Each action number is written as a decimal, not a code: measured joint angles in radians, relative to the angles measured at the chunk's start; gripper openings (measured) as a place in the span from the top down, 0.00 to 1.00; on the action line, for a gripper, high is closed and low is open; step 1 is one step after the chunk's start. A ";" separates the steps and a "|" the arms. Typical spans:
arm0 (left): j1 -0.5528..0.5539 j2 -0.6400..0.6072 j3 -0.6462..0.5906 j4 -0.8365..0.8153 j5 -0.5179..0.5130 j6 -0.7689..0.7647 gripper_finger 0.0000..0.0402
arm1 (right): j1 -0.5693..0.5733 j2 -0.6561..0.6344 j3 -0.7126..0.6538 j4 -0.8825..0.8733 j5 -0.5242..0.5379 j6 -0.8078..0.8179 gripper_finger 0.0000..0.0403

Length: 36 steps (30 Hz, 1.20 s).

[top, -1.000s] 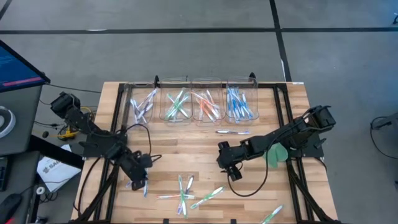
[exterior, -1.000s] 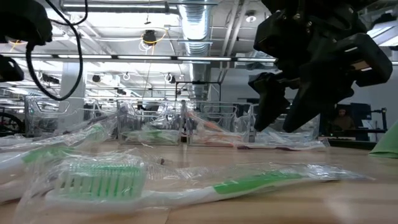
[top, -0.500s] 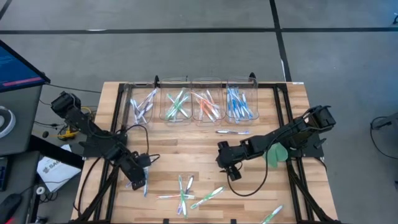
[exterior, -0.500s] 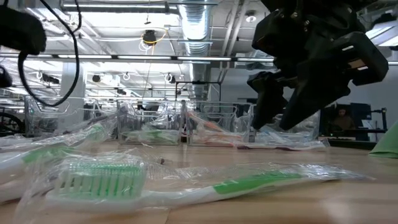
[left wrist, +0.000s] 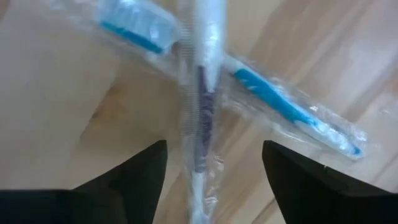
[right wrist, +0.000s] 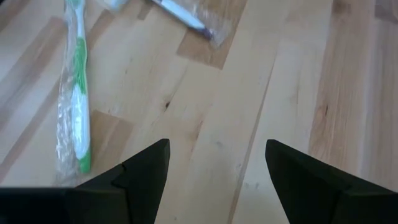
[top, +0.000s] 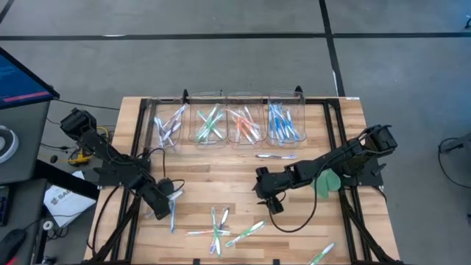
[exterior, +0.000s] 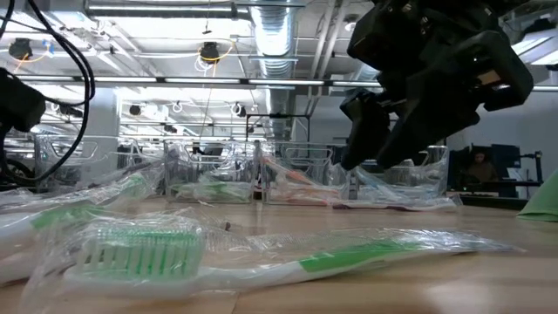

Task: Pick & Place Toothbrushes
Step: Put the violet toothbrush into the left transparent bin

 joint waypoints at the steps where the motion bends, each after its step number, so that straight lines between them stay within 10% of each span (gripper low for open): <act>1: 0.000 0.000 -0.007 0.005 -0.008 -0.018 0.35 | 0.000 0.000 0.000 0.007 0.000 0.000 0.35; 18: -0.014 -0.009 -0.053 0.017 -0.070 -0.136 0.39 | 0.000 0.000 0.000 0.025 0.000 -0.006 0.35; 36: -0.014 -0.006 -0.056 -0.044 -0.078 -0.170 0.96 | 0.000 0.000 0.000 0.048 0.000 0.078 0.35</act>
